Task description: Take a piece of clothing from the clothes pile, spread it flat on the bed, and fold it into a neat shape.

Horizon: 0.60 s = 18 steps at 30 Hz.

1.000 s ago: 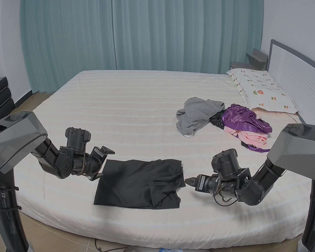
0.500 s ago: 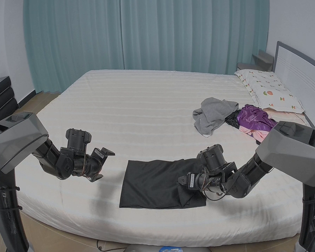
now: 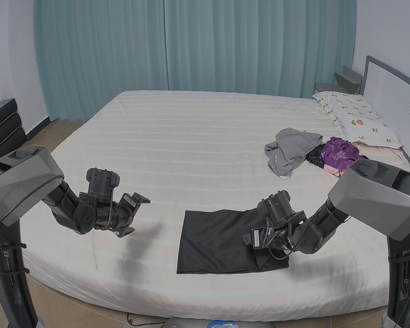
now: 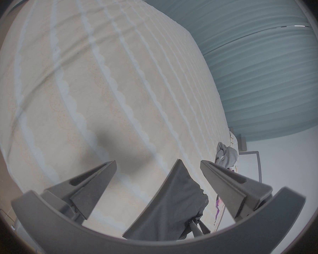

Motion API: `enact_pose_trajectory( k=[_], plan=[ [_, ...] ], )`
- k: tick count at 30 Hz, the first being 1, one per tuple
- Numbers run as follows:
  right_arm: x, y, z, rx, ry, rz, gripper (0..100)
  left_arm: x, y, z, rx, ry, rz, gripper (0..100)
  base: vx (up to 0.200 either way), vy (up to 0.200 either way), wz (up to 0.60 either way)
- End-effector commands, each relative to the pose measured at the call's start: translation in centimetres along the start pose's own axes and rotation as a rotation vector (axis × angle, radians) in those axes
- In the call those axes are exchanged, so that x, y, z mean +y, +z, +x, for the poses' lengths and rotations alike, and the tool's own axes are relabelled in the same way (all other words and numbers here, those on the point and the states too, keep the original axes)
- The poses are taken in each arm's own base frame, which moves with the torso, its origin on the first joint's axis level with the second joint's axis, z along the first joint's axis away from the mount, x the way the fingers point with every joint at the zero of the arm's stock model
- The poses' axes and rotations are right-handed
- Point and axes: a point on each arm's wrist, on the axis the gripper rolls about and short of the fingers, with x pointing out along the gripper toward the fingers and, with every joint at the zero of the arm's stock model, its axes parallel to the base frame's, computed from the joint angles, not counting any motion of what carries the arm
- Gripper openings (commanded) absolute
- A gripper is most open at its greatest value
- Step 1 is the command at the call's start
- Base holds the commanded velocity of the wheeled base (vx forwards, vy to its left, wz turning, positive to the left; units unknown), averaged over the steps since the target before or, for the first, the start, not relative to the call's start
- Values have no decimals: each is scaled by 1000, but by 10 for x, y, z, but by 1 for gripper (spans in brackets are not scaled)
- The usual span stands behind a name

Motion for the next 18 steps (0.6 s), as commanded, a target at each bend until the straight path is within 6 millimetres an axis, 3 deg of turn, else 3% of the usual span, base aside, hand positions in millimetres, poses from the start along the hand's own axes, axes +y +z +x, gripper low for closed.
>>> enact_pose_trajectory(
  k=[1,4,6,12,18],
  plan=[
    [-20,-3,3,25,-64,3,100,1,-1,1,3,3,1,100,0,0,0],
    [-26,-2,-5,24,-74,8,100,1,-1,1,2,2,2,100,0,0,0],
    [-38,-5,-22,37,-90,14,100,1,-1,1,2,2,2,100,0,0,0],
    [-69,-27,-53,103,-129,33,100,1,-1,1,3,3,3,100,0,0,0],
    [-96,-38,-83,114,-55,102,100,1,-1,1,2,3,4,100,0,0,0]
  ],
)
